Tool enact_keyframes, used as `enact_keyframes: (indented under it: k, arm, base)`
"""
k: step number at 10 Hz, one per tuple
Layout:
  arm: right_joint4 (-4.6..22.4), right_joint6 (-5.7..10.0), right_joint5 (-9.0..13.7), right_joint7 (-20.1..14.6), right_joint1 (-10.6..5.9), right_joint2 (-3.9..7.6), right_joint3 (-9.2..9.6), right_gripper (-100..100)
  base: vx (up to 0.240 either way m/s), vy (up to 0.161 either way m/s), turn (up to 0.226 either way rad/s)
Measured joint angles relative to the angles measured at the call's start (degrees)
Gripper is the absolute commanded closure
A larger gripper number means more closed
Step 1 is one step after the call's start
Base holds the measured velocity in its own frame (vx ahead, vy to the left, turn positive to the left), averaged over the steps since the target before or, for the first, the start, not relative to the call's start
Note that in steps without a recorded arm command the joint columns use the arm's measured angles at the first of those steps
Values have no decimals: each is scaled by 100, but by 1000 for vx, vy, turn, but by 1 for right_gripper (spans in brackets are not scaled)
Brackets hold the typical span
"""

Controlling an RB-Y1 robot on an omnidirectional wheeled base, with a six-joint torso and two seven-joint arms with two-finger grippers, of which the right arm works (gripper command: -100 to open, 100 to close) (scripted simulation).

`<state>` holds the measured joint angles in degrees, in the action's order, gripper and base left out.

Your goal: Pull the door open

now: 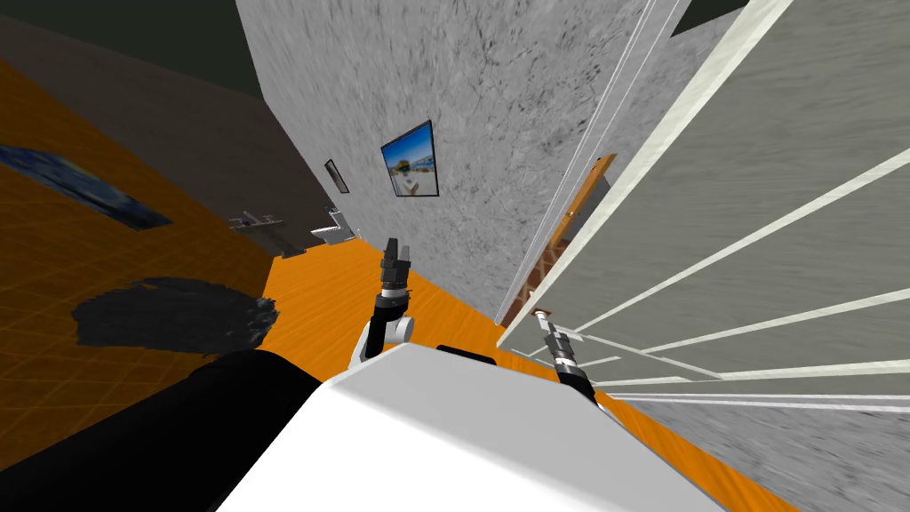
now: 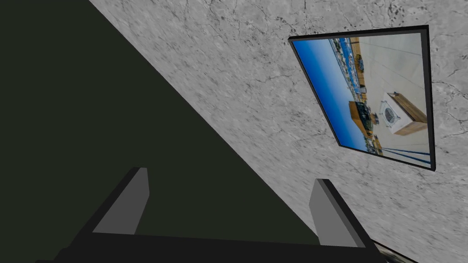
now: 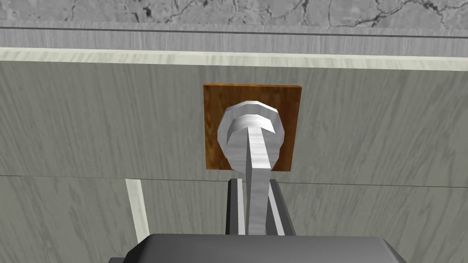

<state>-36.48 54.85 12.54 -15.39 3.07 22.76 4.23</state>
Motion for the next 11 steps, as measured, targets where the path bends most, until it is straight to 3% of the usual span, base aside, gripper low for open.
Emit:
enact_keyframes:
  k: [4, 5, 7, 10, 11]
  arm:
    - [-113, 225, -73, -220, 274, 189, 224, 100]
    - [-24, 339, -97, -283, 259, 219, 286, 100]
    - [-34, 411, -103, -314, 344, 246, 328, 100]
    - [86, 748, -111, -440, 451, 367, 435, 100]
    - [-88, 768, -106, -462, 629, 419, 471, 100]
  base:
    - [-208, -61, 118]
    - [-93, -25, 25]
    - [-142, -59, 144]
    - [-193, -61, 156]
    - [-141, -58, 61]
